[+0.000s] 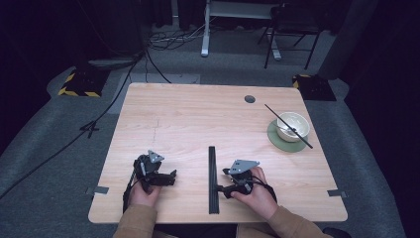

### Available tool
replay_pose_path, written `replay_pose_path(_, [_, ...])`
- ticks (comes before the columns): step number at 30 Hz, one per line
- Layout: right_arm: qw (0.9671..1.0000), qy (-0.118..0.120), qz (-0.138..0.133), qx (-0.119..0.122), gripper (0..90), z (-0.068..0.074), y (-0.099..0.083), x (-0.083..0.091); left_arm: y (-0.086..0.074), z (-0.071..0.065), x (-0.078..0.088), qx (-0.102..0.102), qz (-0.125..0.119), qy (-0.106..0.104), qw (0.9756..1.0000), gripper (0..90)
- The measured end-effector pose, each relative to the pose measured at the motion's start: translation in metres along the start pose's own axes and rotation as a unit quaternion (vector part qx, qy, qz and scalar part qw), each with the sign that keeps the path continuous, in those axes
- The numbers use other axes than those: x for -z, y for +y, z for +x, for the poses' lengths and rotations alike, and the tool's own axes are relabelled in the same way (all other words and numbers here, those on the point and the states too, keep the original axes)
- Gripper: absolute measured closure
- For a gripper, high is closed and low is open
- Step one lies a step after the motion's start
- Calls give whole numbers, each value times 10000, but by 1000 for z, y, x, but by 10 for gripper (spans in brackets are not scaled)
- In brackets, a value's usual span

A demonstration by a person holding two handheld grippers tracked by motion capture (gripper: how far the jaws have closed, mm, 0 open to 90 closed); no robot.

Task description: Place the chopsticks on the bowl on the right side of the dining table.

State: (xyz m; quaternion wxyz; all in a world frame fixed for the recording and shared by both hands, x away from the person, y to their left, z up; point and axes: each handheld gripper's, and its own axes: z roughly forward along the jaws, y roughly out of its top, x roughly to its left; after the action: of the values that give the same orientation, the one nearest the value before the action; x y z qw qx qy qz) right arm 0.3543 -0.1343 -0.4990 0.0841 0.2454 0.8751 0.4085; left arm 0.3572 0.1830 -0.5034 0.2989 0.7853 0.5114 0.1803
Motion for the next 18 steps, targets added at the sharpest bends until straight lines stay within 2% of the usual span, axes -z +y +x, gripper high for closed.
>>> replay_pose_path(2, [9999, 9, 59, -87, 302, 2, 0, 0, 0, 0, 0, -2, 1, 4, 10000, 3])
replay_pose_path(5, [9999, 30, 69, -84, 301, 2, 0, 0, 0, 0, 0, 2, 4, -10, 10000, 3])
replay_pose_path(6, [10000, 36, 29, 15, 301, 2, 0, -1, 0, 0, 0, 4, 3, -9, 10000, 3])
replay_pose_path(8, [10000, 45, 1, 53, 299, 1, 0, -1, 0, 0, 0, 2, 3, -9, 10000, 4])
replay_pose_path(12, [9999, -1, 87, -84, 295, 2, 0, 0, 0, 0, 0, 3, 3, -8, 10000, 3])
replay_pose_path(14, [9999, -9, 128, -43, 296, 1, -1, 1, 0, 0, 0, 3, 3, -10, 10000, 4])
replay_pose_path(15, [9999, -28, 110, -127, 297, 2, 0, 1, 0, 0, 0, 4, 2, -9, 10000, 3])
replay_pose_path(17, [9999, 8, 95, -112, 297, 3, 0, 1, 0, 0, 0, 4, 3, -10, 10000, 3])
replay_pose_path(18, [10000, 13, 77, -27, 296, 3, 0, 1, 0, 0, 0, 2, 4, -9, 10000, 3])
